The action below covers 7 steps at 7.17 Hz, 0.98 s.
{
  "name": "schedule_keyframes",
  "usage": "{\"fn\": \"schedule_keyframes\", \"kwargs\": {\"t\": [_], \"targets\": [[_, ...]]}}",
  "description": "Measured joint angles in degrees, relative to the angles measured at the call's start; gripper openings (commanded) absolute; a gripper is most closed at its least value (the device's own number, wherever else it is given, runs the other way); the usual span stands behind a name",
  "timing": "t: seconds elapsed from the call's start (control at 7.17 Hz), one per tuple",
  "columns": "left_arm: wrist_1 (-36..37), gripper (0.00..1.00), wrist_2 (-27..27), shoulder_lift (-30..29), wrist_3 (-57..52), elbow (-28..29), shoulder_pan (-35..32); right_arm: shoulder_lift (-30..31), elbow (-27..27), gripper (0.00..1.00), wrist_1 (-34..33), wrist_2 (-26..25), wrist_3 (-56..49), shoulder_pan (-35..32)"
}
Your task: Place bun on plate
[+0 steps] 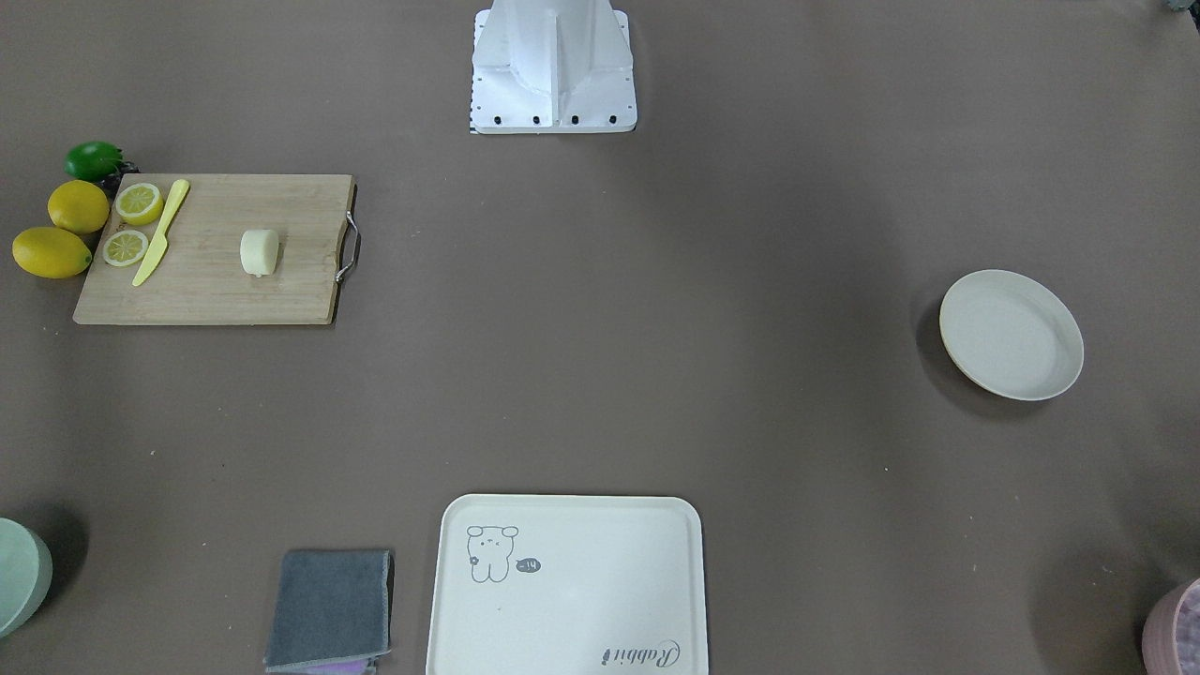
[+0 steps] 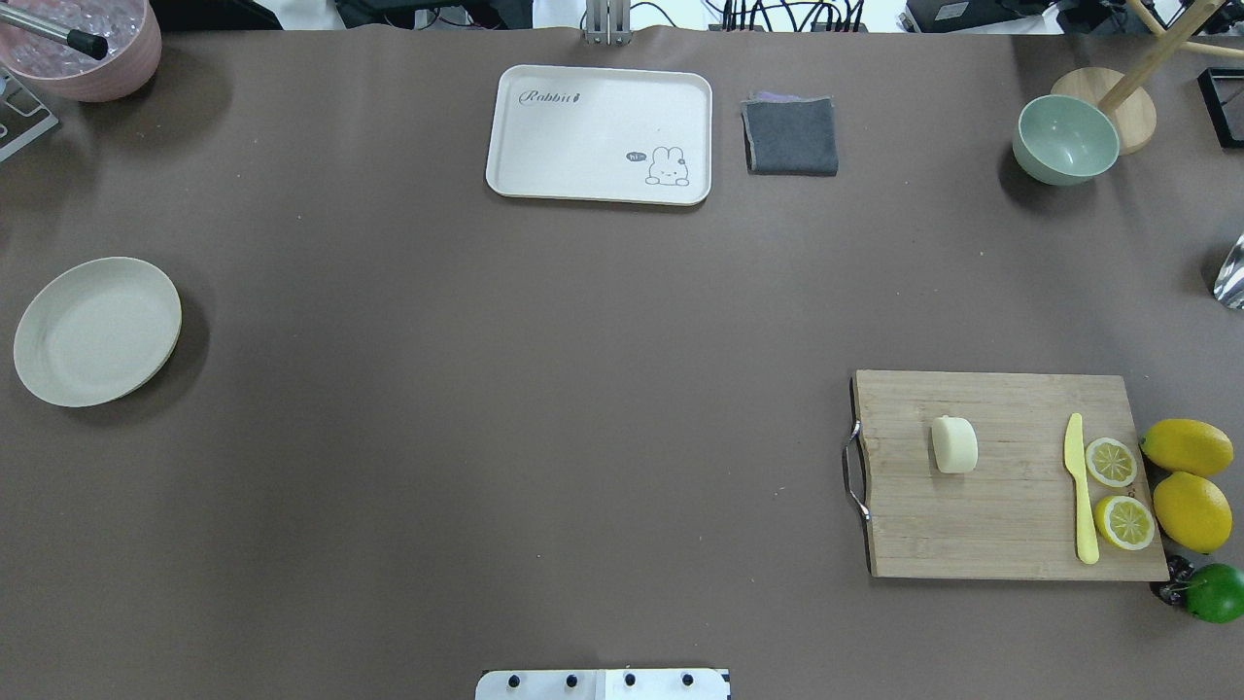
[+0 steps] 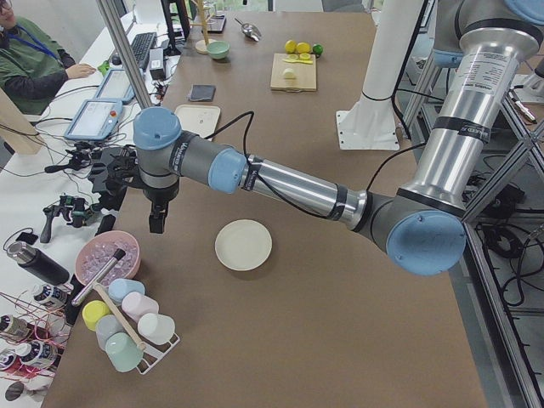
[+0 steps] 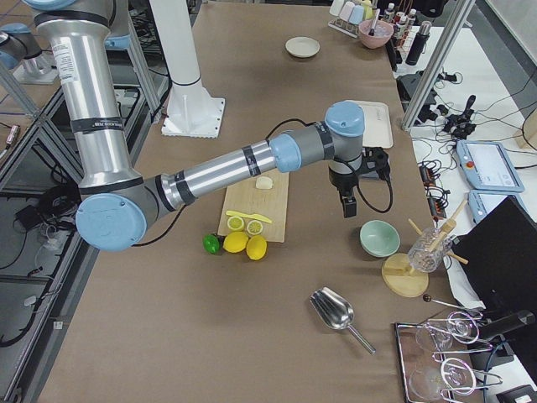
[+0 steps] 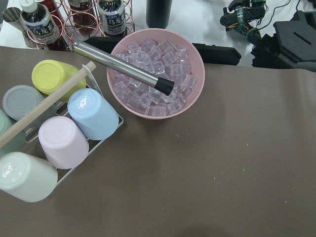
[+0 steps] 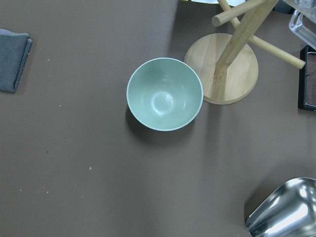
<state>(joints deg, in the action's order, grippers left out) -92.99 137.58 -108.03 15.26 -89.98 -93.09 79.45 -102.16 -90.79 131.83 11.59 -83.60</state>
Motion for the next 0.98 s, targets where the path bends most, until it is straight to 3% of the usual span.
{"fn": "schedule_keyframes", "kwargs": {"t": [0.42,0.7,0.98], "targets": [[-2.83,0.98,0.70,5.12,0.97,-1.72,0.15,-0.10,-0.08,1.00,0.00,0.00,-0.03,0.05],[-3.56,0.98,0.41,5.39,-0.20,-1.27,3.79,-0.71,0.11,1.00,0.00,-0.14,0.01,0.24],[-5.27,0.98,0.52,5.38,-11.11,3.90,7.15,-2.42,0.81,1.00,0.00,-0.77,0.01,0.40]]}}
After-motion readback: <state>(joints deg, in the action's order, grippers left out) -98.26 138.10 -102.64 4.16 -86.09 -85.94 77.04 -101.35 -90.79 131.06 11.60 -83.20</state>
